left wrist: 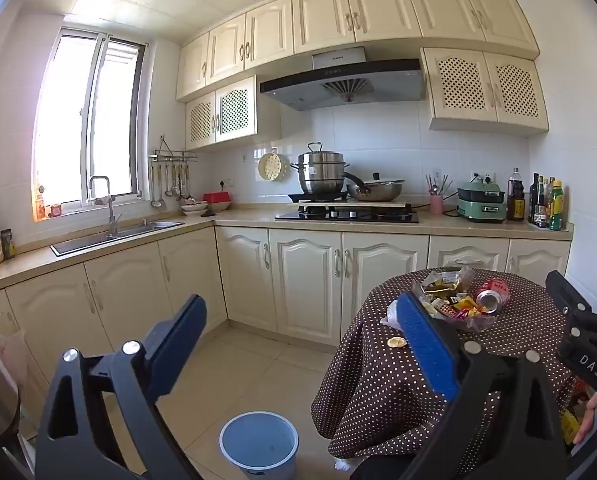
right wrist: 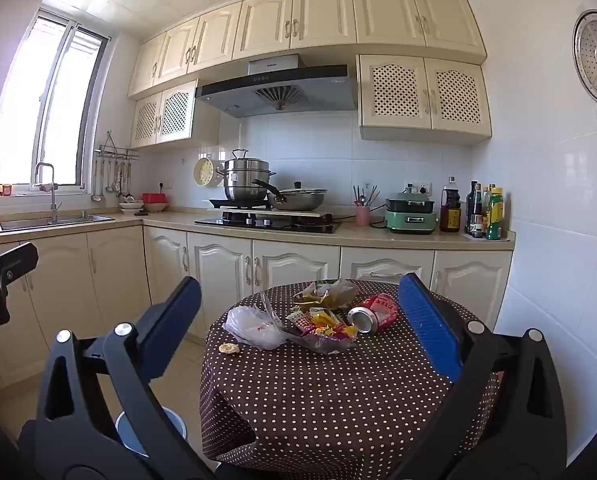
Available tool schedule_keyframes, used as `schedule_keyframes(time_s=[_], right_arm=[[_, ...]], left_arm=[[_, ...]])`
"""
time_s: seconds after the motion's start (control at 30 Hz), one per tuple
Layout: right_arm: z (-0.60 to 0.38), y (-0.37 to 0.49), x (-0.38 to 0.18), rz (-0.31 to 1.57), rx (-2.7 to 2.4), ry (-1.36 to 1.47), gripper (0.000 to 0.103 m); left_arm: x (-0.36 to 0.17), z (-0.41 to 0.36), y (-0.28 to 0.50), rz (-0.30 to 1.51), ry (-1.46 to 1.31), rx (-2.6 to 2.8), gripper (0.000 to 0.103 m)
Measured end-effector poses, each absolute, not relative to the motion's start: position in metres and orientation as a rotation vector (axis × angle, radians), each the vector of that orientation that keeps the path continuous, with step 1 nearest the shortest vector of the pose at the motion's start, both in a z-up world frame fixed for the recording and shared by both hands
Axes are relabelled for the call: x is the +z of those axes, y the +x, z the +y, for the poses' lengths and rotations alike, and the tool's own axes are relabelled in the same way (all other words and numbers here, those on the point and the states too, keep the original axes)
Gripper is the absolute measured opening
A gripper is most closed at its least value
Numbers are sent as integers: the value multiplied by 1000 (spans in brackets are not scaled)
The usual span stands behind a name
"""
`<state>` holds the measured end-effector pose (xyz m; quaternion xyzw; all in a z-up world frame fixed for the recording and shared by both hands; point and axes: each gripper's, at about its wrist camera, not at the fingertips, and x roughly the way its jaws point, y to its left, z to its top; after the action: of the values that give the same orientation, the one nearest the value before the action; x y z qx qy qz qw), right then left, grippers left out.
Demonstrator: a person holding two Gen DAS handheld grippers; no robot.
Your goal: Collect trash
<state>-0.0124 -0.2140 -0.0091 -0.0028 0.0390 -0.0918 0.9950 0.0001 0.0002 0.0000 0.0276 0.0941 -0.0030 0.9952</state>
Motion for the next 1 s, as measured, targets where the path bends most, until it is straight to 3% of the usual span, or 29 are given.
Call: schedule_keyframes(time_s=[1.0], right_arm=[[-219, -16, -9, 77, -192, -2, 97]], left_arm=[[-10, -9, 3, 204, 61, -11, 94]])
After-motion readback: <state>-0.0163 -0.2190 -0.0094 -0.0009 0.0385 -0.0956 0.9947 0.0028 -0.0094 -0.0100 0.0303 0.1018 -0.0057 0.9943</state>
